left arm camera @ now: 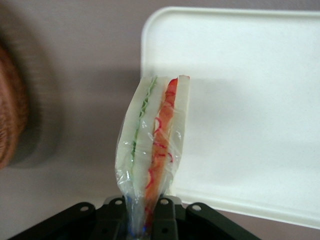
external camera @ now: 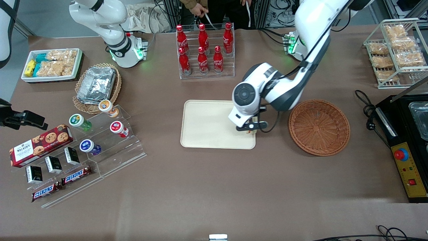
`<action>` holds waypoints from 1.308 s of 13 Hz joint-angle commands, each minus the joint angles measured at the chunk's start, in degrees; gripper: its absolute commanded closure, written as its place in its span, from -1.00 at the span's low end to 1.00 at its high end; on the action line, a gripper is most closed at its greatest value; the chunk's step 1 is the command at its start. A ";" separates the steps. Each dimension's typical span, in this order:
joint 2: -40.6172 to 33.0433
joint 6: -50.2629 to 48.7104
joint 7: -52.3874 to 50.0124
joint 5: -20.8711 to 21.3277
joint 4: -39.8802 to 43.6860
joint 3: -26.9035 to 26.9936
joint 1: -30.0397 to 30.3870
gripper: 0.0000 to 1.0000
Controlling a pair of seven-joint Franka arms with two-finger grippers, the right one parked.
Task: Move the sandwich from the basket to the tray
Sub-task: 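Carry the sandwich over the cream tray and lower it onto the tray, then open the left gripper to release the sandwich on the tray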
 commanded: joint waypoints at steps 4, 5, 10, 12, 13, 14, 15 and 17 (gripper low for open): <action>6.73 4.70 -2.80 7.99 1.91 0.28 -1.96 -0.99; 6.56 4.27 -4.63 8.62 1.91 0.28 -1.70 -1.00; -3.26 -2.92 -4.22 8.62 2.70 0.37 3.47 -1.00; -7.92 -5.66 1.12 8.45 3.40 0.36 7.08 -1.00; -9.86 -6.37 3.24 8.27 3.75 0.36 8.48 -1.00; -11.27 -7.50 5.09 7.92 3.84 0.28 11.37 -1.00; -13.02 -9.08 8.59 7.83 3.67 0.28 13.92 -1.00; -16.98 -10.32 18.59 7.31 3.67 0.36 20.06 -1.00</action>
